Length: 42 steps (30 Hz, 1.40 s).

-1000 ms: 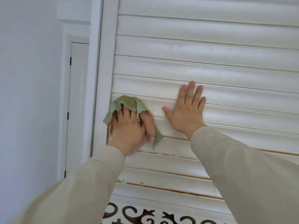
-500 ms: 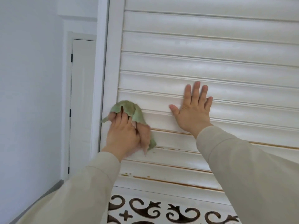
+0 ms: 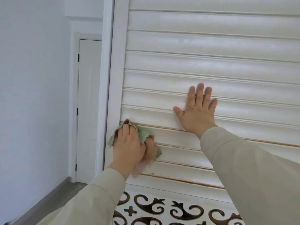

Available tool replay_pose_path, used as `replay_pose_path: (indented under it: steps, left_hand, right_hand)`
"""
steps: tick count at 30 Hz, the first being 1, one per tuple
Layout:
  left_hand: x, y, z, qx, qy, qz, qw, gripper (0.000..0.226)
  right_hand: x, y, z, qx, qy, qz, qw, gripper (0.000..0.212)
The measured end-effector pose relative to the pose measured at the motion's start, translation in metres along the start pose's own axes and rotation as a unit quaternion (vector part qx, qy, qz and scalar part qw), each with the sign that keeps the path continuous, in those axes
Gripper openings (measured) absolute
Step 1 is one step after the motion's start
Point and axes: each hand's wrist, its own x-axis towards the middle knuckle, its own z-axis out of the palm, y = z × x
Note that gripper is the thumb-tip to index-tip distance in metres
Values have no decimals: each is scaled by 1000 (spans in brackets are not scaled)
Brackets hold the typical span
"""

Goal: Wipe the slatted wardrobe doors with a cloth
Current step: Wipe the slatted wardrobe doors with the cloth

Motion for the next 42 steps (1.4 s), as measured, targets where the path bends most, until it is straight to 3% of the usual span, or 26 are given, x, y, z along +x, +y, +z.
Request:
replay_pose_path:
  steps: [4, 7, 11, 13, 17, 19, 24, 27, 36, 42]
  left_hand:
    - [2, 1, 8, -2, 29, 38, 999, 42]
    - [2, 15, 10, -33, 20, 102, 994, 49]
    - [3, 20, 10, -41, 19, 162, 986, 41]
    - [13, 7, 6, -31, 31, 147, 988, 42]
    - [28, -23, -3, -26, 37, 25, 999, 44]
    - [25, -20, -4, -11, 33, 3, 999, 46]
    - [7, 16, -3, -4, -5, 120, 993, 40]
    - [7, 20, -8, 27, -24, 131, 991, 41]
    - [13, -20, -25, 40, -48, -39, 997, 42]
    - [6, 29, -13, 40, -29, 89, 995, 32]
  right_hand:
    - [0, -1, 2, 3, 2, 2, 1000, 89]
    - [1, -1, 6, 6, 10, 0, 1000, 88]
    - [1, 0, 9, 10, 23, -2, 1000, 88]
    - [0, -1, 8, 10, 27, -1, 1000, 89]
    - [0, 0, 8, 3, 23, -1, 1000, 88]
    - [0, 0, 8, 0, 23, 0, 1000, 87]
    - [0, -1, 10, 2, 31, 1, 1000, 88]
    - [0, -1, 10, 1, 28, 0, 1000, 89]
    - [-2, 3, 8, -13, 23, -6, 1000, 88]
    - [-1, 1, 10, -12, 30, -4, 999, 87]
